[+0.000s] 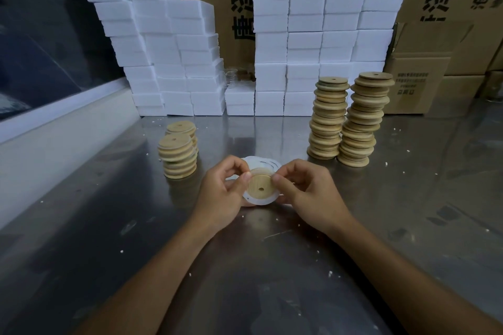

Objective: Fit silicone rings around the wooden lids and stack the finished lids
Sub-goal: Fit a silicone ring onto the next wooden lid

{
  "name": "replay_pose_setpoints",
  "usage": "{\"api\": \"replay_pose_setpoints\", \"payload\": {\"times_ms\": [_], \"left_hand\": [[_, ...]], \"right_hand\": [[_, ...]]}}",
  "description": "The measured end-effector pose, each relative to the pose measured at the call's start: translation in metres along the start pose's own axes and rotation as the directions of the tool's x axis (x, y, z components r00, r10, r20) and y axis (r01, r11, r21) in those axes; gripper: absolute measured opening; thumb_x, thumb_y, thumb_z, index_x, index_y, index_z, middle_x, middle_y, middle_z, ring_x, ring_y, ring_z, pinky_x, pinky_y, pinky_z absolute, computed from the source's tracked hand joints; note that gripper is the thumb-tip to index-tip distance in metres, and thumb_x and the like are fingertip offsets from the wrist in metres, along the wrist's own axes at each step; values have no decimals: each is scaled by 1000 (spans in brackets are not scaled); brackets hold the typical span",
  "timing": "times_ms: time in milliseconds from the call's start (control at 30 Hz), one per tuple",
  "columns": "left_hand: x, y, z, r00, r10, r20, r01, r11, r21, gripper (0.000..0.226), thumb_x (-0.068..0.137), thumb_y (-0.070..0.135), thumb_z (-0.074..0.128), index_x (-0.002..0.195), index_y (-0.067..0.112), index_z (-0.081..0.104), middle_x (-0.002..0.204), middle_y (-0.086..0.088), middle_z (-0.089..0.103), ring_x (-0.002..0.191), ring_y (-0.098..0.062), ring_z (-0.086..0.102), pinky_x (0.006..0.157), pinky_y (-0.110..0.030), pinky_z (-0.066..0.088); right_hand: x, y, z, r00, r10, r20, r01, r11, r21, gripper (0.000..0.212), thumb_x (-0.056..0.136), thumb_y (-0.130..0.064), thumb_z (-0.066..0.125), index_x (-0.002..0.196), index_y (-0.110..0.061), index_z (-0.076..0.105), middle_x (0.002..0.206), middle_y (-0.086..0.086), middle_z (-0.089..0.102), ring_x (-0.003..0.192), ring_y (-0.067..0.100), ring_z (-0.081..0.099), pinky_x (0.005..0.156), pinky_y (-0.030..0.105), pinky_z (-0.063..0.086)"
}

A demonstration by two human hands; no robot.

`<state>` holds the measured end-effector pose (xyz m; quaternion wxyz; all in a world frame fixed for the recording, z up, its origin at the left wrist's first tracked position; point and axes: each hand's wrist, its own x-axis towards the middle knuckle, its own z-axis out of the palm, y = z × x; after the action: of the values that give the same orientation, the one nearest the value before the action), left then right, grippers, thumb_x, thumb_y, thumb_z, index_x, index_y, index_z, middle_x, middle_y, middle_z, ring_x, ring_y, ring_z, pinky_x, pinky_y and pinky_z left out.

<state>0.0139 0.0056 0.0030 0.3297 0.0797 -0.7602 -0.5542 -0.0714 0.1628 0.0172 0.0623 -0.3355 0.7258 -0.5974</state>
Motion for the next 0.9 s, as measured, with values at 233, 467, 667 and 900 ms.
{"api": "replay_pose_setpoints", "payload": {"times_ms": [233, 467, 667, 900], "left_hand": [[-1, 3, -2, 997, -57, 45, 60, 996, -63, 33, 93, 3, 58, 74, 30, 61, 94, -1, 63, 95, -27, 68, 66, -51, 60], [-1, 4, -2, 998, -50, 46, 50, 999, 13, 23, 94, 4, 56, 79, 20, 59, 95, -13, 64, 98, -37, 65, 79, -60, 56], [-3, 7, 0, 993, -99, 62, 103, 993, -64, 22, 96, 4, 54, 79, 17, 57, 92, -1, 62, 88, -20, 68, 68, -45, 61], [-1, 5, 1, 990, -121, 67, 126, 989, -79, 22, 96, 6, 54, 79, 20, 57, 93, 1, 61, 89, -20, 69, 67, -40, 61]], "right_hand": [[0, -2, -3, 998, 56, 32, -59, 994, 88, 9, 89, -3, 69, 88, 5, 66, 86, 19, 74, 81, 27, 74, 71, 35, 63], [-1, -5, -5, 995, 88, 53, -94, 988, 120, 11, 90, -3, 68, 89, 8, 65, 89, 23, 74, 87, 32, 73, 77, 41, 62], [-1, -5, -5, 991, 115, 64, -123, 981, 147, 12, 91, -3, 66, 91, 9, 64, 87, 24, 73, 81, 28, 74, 72, 34, 63], [-1, -5, -6, 991, 114, 76, -124, 981, 148, 14, 91, -4, 66, 93, 10, 64, 87, 25, 73, 75, 19, 73, 65, 24, 60]]}}
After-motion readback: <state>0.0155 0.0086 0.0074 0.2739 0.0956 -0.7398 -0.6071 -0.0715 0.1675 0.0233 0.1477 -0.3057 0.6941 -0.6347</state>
